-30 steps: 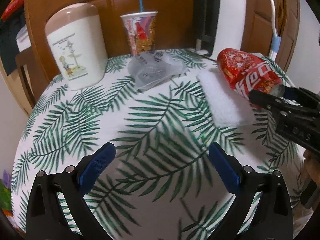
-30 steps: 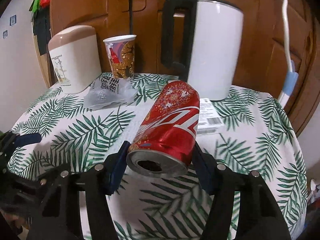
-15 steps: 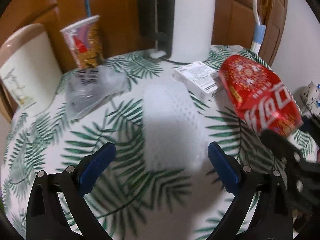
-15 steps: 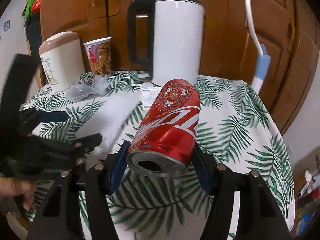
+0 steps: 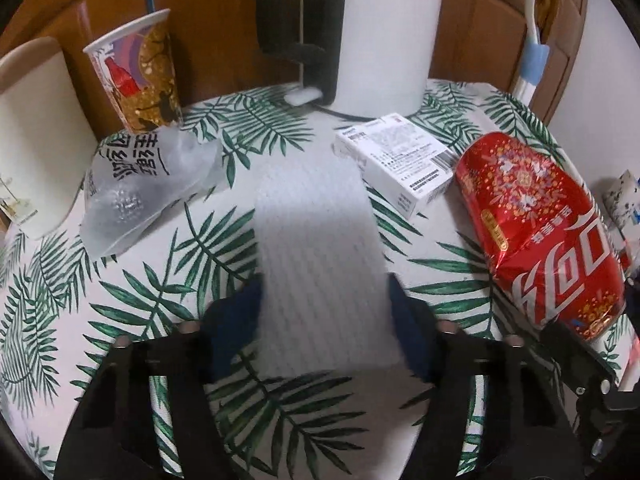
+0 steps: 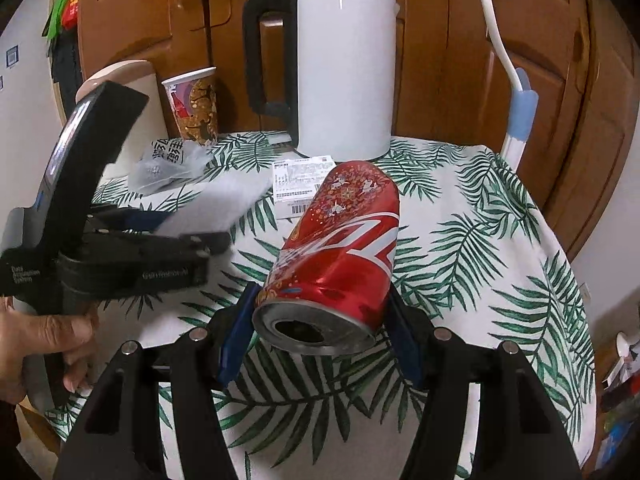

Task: Collect trash
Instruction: 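Grasp the white foam net sleeve with the left tool, then carry the cola can and foam sleeve down over the pink bin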

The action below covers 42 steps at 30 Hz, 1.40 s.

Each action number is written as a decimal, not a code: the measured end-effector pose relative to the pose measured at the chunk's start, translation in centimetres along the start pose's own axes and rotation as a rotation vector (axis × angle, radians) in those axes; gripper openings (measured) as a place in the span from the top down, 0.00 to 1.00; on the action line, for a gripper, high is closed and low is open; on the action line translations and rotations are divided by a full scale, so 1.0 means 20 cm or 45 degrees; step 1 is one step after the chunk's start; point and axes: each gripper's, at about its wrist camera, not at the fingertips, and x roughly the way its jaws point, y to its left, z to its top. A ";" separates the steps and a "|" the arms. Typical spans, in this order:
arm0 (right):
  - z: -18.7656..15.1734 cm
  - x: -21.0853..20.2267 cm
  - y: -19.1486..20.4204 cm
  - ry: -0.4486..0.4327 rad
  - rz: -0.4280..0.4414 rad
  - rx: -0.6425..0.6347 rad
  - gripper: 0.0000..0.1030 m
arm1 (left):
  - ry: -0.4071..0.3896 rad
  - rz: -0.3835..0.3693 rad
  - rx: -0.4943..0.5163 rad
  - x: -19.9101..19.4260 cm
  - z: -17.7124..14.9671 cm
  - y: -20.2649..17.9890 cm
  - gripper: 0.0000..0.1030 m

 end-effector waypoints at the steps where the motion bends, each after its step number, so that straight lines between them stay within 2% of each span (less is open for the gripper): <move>1: 0.00 0.00 0.00 0.004 0.003 -0.001 0.41 | -0.006 -0.003 0.000 -0.01 -0.01 0.01 0.57; 2: 0.00 0.00 0.00 0.005 0.004 -0.002 0.41 | -0.010 -0.007 0.001 -0.01 -0.01 0.01 0.68; 3: 0.00 0.00 0.01 0.003 0.004 -0.004 0.41 | -0.012 -0.008 0.002 -0.02 -0.01 0.01 0.73; 6: 0.00 0.01 0.01 0.010 0.008 -0.004 0.41 | -0.029 -0.029 0.008 -0.04 -0.05 0.01 0.76; 11: 0.00 0.01 0.01 0.015 0.033 -0.006 0.41 | -0.047 -0.027 0.051 -0.09 -0.11 -0.03 0.77; 20: 0.00 0.00 0.01 0.014 0.062 -0.019 0.41 | -0.064 -0.051 0.053 -0.17 -0.20 -0.03 0.77; 33: -0.05 -0.15 0.09 -0.071 0.150 -0.043 0.42 | -0.123 -0.039 0.039 -0.33 -0.34 0.03 0.78; 42: -0.04 -0.26 0.12 -0.132 0.180 -0.045 0.43 | -0.147 -0.035 0.033 -0.42 -0.37 0.04 0.78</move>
